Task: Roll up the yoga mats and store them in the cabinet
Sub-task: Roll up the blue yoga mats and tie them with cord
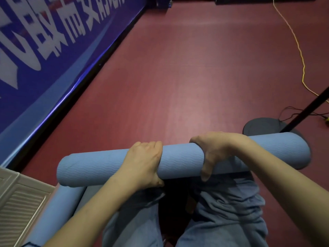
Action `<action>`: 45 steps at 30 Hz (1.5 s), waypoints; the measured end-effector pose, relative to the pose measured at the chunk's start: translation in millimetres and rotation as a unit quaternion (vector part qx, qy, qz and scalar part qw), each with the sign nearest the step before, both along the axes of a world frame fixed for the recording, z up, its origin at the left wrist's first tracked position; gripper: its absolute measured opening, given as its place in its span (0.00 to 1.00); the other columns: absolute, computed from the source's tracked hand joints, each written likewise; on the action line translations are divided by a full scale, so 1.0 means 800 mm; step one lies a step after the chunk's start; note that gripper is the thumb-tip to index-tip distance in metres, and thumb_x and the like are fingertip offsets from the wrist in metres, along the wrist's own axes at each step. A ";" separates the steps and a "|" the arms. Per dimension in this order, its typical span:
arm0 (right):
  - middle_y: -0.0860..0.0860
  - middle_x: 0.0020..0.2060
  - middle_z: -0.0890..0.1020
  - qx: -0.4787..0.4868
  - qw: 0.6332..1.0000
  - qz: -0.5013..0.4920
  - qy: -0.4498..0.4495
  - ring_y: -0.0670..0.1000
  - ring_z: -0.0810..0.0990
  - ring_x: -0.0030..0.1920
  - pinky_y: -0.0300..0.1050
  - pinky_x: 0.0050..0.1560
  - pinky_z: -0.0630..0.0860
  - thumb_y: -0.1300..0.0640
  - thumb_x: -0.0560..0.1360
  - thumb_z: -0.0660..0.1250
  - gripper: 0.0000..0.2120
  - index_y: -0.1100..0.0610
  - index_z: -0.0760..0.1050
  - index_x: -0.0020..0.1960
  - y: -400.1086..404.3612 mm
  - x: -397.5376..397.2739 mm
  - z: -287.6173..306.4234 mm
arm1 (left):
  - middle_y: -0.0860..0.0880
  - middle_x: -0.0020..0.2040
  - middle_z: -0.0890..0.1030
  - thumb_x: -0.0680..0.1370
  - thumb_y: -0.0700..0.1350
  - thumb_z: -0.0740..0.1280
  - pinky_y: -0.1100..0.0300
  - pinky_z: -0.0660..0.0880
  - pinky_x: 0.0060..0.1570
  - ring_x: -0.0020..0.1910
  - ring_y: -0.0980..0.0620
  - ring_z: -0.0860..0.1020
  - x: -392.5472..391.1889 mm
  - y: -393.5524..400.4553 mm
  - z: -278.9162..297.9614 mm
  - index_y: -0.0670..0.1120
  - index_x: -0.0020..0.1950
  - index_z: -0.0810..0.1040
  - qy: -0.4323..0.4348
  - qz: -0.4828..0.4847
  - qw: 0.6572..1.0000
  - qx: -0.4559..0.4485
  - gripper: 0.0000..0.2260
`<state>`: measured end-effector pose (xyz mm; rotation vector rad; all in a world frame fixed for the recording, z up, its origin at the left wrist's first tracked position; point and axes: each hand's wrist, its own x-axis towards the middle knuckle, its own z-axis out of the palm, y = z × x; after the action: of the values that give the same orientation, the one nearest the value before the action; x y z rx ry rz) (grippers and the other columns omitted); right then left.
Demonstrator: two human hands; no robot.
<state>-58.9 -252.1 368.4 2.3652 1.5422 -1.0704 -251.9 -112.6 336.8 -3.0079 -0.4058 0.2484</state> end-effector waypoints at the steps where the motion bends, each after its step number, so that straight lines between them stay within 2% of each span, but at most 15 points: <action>1: 0.39 0.50 0.79 0.011 1.000 -0.003 -0.005 0.47 0.78 0.51 0.43 0.47 0.74 0.39 0.53 0.84 0.41 0.40 0.70 0.61 -0.004 0.001 0.000 | 0.52 0.53 0.79 0.60 0.68 0.75 0.53 0.68 0.45 0.51 0.45 0.80 0.004 0.003 0.003 0.49 0.55 0.68 0.005 -0.002 1.000 -0.001 0.34; 4: 0.36 0.57 0.79 0.060 0.998 -0.003 -0.030 0.46 0.78 0.57 0.46 0.57 0.73 0.31 0.54 0.80 0.45 0.36 0.68 0.68 -0.020 0.007 -0.001 | 0.52 0.52 0.81 0.57 0.69 0.75 0.53 0.70 0.41 0.48 0.44 0.80 0.015 0.016 0.012 0.51 0.53 0.69 0.031 0.003 0.999 -0.035 0.35; 7: 0.33 0.61 0.77 0.097 0.995 -0.004 -0.037 0.43 0.76 0.61 0.48 0.60 0.72 0.28 0.56 0.78 0.47 0.34 0.64 0.71 -0.037 0.008 -0.001 | 0.51 0.47 0.81 0.54 0.70 0.77 0.54 0.71 0.39 0.43 0.44 0.78 0.028 0.026 0.022 0.52 0.50 0.70 0.069 0.019 0.996 -0.061 0.35; 12: 0.41 0.60 0.77 0.106 0.986 0.009 -0.130 0.49 0.77 0.60 0.46 0.51 0.68 0.27 0.50 0.78 0.54 0.37 0.61 0.71 -0.042 0.011 -0.017 | 0.52 0.45 0.80 0.52 0.70 0.78 0.53 0.78 0.44 0.42 0.47 0.78 0.050 0.036 0.027 0.52 0.51 0.75 0.106 0.038 0.987 -0.112 0.35; 16: 0.40 0.54 0.80 0.106 0.984 0.002 -0.142 0.48 0.79 0.55 0.44 0.46 0.67 0.32 0.52 0.80 0.47 0.38 0.67 0.67 -0.030 0.013 -0.011 | 0.55 0.42 0.78 0.51 0.71 0.77 0.52 0.79 0.44 0.41 0.48 0.78 0.051 0.042 0.023 0.53 0.50 0.75 0.091 0.049 0.987 -0.119 0.35; 19: 0.39 0.50 0.80 0.075 0.991 -0.014 -0.113 0.48 0.79 0.51 0.45 0.46 0.73 0.35 0.51 0.81 0.44 0.37 0.71 0.64 -0.013 0.019 -0.008 | 0.55 0.45 0.80 0.50 0.72 0.77 0.51 0.80 0.46 0.43 0.49 0.79 0.054 0.051 0.025 0.54 0.51 0.75 0.106 0.064 0.981 -0.146 0.37; 21: 0.39 0.50 0.80 0.052 0.994 -0.026 -0.087 0.47 0.78 0.50 0.45 0.48 0.76 0.36 0.49 0.82 0.44 0.37 0.73 0.63 -0.001 0.027 -0.009 | 0.56 0.48 0.81 0.50 0.72 0.77 0.51 0.79 0.48 0.46 0.50 0.79 0.055 0.055 0.023 0.55 0.54 0.75 0.103 0.066 0.979 -0.160 0.38; 23: 0.39 0.50 0.80 0.040 0.996 -0.039 -0.068 0.47 0.78 0.50 0.46 0.49 0.77 0.36 0.47 0.83 0.45 0.37 0.73 0.63 0.006 0.034 -0.010 | 0.56 0.53 0.81 0.52 0.72 0.77 0.52 0.77 0.51 0.51 0.49 0.79 0.052 0.053 0.017 0.58 0.62 0.73 0.065 0.044 0.986 -0.148 0.42; 25: 0.38 0.50 0.80 0.037 0.997 -0.045 -0.056 0.47 0.78 0.51 0.45 0.48 0.76 0.37 0.48 0.83 0.44 0.36 0.73 0.62 0.008 0.038 -0.011 | 0.53 0.58 0.80 0.55 0.73 0.76 0.52 0.74 0.55 0.56 0.47 0.78 0.042 0.045 0.007 0.58 0.72 0.67 0.017 0.008 0.995 -0.094 0.49; 27: 0.37 0.50 0.79 0.037 0.997 -0.045 -0.055 0.47 0.78 0.51 0.45 0.47 0.73 0.38 0.50 0.84 0.43 0.35 0.72 0.63 0.005 0.040 -0.012 | 0.51 0.61 0.78 0.55 0.76 0.75 0.50 0.71 0.58 0.59 0.46 0.77 0.030 0.032 -0.007 0.53 0.77 0.62 -0.008 -0.001 0.999 -0.033 0.56; 29: 0.37 0.50 0.79 0.044 0.996 -0.042 -0.060 0.47 0.77 0.51 0.45 0.47 0.72 0.39 0.50 0.84 0.44 0.36 0.72 0.64 0.004 0.039 -0.011 | 0.50 0.61 0.78 0.54 0.75 0.76 0.50 0.72 0.58 0.59 0.46 0.77 0.024 0.024 -0.017 0.49 0.74 0.65 -0.016 0.013 1.000 -0.012 0.56; 33: 0.38 0.51 0.79 0.046 0.995 -0.047 -0.072 0.48 0.77 0.51 0.48 0.50 0.75 0.39 0.51 0.84 0.44 0.36 0.72 0.65 0.001 0.033 -0.009 | 0.50 0.56 0.80 0.56 0.71 0.78 0.52 0.71 0.49 0.54 0.45 0.80 0.037 0.024 -0.008 0.48 0.59 0.69 -0.010 0.017 1.000 0.006 0.42; 36: 0.39 0.50 0.79 0.044 0.994 -0.042 -0.089 0.48 0.77 0.51 0.50 0.52 0.76 0.37 0.52 0.82 0.43 0.37 0.72 0.65 -0.001 0.027 -0.009 | 0.50 0.54 0.81 0.57 0.69 0.78 0.52 0.70 0.44 0.51 0.44 0.81 0.041 0.029 -0.004 0.48 0.58 0.70 0.000 0.000 1.000 -0.003 0.39; 39: 0.39 0.51 0.79 0.032 0.996 -0.048 -0.070 0.48 0.78 0.52 0.48 0.50 0.76 0.39 0.53 0.83 0.40 0.37 0.73 0.62 0.004 0.023 -0.006 | 0.51 0.53 0.81 0.57 0.70 0.77 0.52 0.73 0.44 0.49 0.45 0.81 0.037 0.036 -0.006 0.49 0.57 0.70 -0.004 -0.002 1.000 -0.013 0.38; 45: 0.40 0.50 0.79 0.003 0.998 -0.038 -0.045 0.48 0.79 0.51 0.50 0.54 0.79 0.38 0.51 0.84 0.37 0.38 0.71 0.56 -0.008 0.005 0.012 | 0.52 0.50 0.80 0.56 0.69 0.76 0.52 0.75 0.44 0.46 0.45 0.80 0.015 0.023 0.013 0.51 0.55 0.70 0.022 -0.009 0.999 -0.031 0.36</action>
<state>-55.2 -258.8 377.6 2.4582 1.4372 -0.9618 -239.9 -94.0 347.5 -3.0576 -0.3750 0.3318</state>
